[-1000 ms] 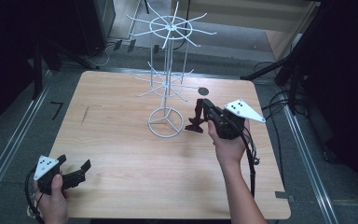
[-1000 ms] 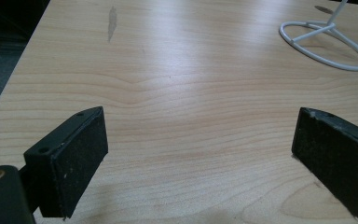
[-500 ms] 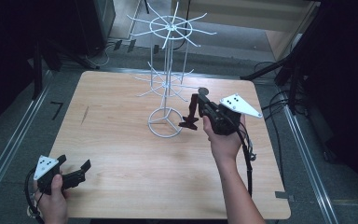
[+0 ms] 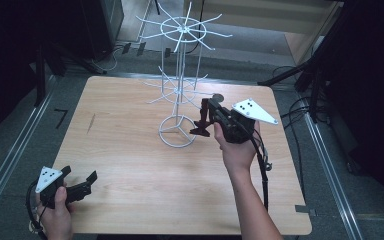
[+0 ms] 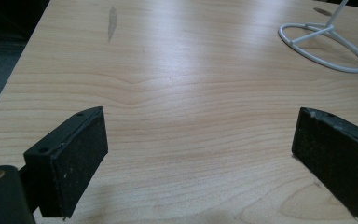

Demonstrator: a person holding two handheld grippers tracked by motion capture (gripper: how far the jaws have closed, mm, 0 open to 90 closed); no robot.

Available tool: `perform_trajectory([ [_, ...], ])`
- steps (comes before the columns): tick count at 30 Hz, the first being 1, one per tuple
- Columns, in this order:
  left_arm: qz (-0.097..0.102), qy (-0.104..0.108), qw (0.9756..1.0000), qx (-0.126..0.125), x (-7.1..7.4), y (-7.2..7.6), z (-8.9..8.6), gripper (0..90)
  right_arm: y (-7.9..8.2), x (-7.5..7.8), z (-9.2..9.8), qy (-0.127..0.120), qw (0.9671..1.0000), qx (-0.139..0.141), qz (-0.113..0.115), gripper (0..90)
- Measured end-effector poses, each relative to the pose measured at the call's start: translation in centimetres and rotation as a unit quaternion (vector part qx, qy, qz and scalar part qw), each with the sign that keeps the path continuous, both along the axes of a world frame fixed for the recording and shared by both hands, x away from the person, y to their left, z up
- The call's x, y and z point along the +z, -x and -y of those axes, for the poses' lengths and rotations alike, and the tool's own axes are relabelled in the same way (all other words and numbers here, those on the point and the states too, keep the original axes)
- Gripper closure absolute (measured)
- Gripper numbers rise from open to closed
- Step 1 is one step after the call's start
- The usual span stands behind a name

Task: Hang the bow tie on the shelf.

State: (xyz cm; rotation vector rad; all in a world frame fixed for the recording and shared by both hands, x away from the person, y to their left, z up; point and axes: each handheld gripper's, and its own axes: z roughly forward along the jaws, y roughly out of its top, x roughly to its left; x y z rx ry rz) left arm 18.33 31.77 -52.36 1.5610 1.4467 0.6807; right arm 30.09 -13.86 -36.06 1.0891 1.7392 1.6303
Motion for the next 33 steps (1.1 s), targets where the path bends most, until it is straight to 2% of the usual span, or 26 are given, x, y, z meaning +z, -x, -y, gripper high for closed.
perform_trajectory([
  [12, -0.001, 0.000, 1.0000, 0.001, 0.0, 0.0, 0.0, 3.8, 0.7, 1.3, -0.6, 0.000, 0.9999, 0.010, 0.013, 90.0],
  [16, -0.002, 0.001, 1.0000, 0.000, 0.0, 0.0, 0.0, 3.8, 0.7, 1.2, -0.9, -0.001, 0.9999, 0.010, 0.010, 90.0],
  [21, -0.002, 0.002, 1.0000, 0.001, 0.0, 0.0, 0.0, 3.8, 0.4, 0.9, -1.5, -0.001, 0.9999, 0.012, 0.004, 90.0],
  [27, -0.002, 0.002, 1.0000, 0.000, 0.0, 0.0, -0.1, 3.8, 0.0, 0.1, -2.5, 0.013, 0.9998, 0.012, -0.003, 90.0],
  [33, -0.002, 0.002, 1.0000, 0.000, 0.0, 0.0, -0.1, 3.8, -0.4, -1.6, -3.4, 0.031, 0.9993, 0.011, -0.019, 90.0],
])
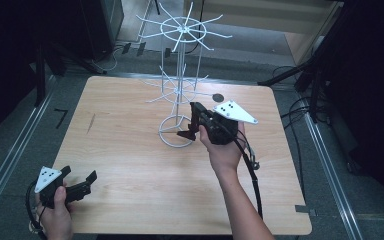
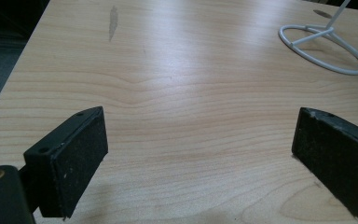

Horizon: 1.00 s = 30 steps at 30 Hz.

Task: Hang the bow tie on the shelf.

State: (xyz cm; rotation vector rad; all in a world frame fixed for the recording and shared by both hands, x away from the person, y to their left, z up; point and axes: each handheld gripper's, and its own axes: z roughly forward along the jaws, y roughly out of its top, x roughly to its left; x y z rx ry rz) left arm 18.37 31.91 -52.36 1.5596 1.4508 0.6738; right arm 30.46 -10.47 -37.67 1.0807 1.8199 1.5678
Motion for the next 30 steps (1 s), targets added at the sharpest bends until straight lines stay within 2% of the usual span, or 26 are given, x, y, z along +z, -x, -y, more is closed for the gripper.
perform_trajectory([
  [4, 0.000, 0.001, 1.0000, 0.000, 0.0, 0.0, 0.0, 3.8, -0.3, -1.8, -0.6, 0.028, 0.9996, -0.003, -0.010, 90.0],
  [6, 0.000, 0.001, 1.0000, 0.000, 0.0, 0.0, 0.0, 3.8, -0.3, -2.1, -0.7, 0.031, 0.9994, -0.004, -0.011, 90.0],
  [7, 0.000, -0.001, 1.0000, 0.000, 0.0, 0.0, 0.0, 3.8, -0.5, -3.0, -1.0, 0.040, 0.9991, -0.006, -0.016, 90.0],
  [16, 0.000, -0.001, 1.0000, 0.001, 0.0, 0.0, 0.1, 3.8, -1.3, -5.2, -1.1, 0.046, 0.9984, -0.010, -0.032, 90.0],
  [22, 0.000, -0.001, 1.0000, 0.000, 0.0, 0.0, 0.1, 3.8, -2.0, -7.3, -0.9, 0.046, 0.9973, -0.020, -0.053, 90.0],
  [30, 0.000, -0.001, 1.0000, 0.000, 0.0, 0.0, 0.1, 3.8, -2.6, -8.6, -0.6, 0.052, 0.9960, -0.023, -0.068, 90.0],
])
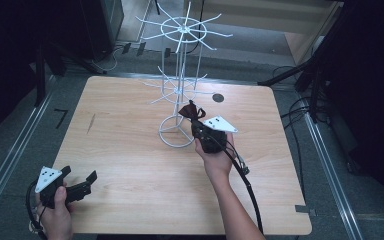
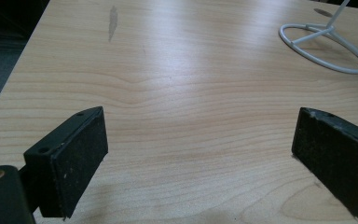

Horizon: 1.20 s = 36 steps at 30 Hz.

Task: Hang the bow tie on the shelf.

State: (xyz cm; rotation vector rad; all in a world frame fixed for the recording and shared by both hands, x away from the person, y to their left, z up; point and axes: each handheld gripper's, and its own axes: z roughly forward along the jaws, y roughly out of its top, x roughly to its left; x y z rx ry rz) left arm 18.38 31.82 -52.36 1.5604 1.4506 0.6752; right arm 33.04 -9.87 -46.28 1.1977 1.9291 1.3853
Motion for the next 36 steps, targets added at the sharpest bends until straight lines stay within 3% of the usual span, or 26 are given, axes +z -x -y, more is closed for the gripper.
perform_trajectory([
  [8, 0.000, -0.001, 1.0000, 0.000, 0.0, 0.0, 0.0, 3.8, -0.7, -1.4, 0.2, 0.017, 0.9995, -0.001, -0.028, 90.0],
  [12, 0.000, 0.000, 1.0000, 0.000, 0.0, 0.0, 0.0, 3.8, -0.8, -1.8, 0.5, 0.004, 0.9993, 0.002, -0.038, 89.9],
  [14, 0.000, -0.001, 1.0000, 0.000, 0.0, 0.0, 0.0, 3.8, -0.7, -1.7, 0.6, -0.002, 0.9992, 0.003, -0.041, 86.3],
  [15, 0.000, -0.001, 1.0000, 0.000, 0.0, 0.0, 0.0, 3.8, -0.7, -1.7, 0.6, -0.003, 0.9993, 0.005, -0.037, 79.0],
  [28, 0.001, -0.002, 1.0000, 0.001, 0.0, 0.0, 0.0, 3.9, 0.1, -1.1, 2.1, -0.024, 0.9989, 0.013, -0.037, 54.1],
  [36, 0.001, -0.002, 1.0000, 0.001, 0.0, 0.0, 0.0, 3.9, 0.7, -1.1, 2.8, -0.019, 0.9990, 0.007, -0.039, 51.6],
])
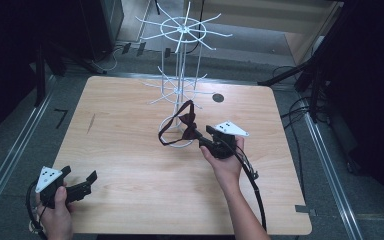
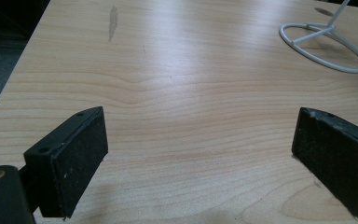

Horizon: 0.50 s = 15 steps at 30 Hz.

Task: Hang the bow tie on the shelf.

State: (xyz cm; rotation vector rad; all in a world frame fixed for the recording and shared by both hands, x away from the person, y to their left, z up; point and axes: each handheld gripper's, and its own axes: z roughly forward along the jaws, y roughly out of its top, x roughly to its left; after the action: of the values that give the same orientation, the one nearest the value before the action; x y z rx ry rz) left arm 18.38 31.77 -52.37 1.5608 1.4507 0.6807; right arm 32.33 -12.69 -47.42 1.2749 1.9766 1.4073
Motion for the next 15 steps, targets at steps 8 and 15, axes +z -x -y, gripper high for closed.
perform_trajectory([
  [8, -0.001, 0.001, 1.0000, 0.000, 0.0, 0.0, 0.0, 3.9, 0.3, -0.2, 0.5, 0.007, 1.0000, -0.004, 0.000, 51.4],
  [15, -0.001, 0.001, 1.0000, 0.000, 0.0, 0.0, 0.0, 3.8, 0.8, 0.0, 1.5, 0.009, 0.9999, -0.005, 0.008, 48.8],
])
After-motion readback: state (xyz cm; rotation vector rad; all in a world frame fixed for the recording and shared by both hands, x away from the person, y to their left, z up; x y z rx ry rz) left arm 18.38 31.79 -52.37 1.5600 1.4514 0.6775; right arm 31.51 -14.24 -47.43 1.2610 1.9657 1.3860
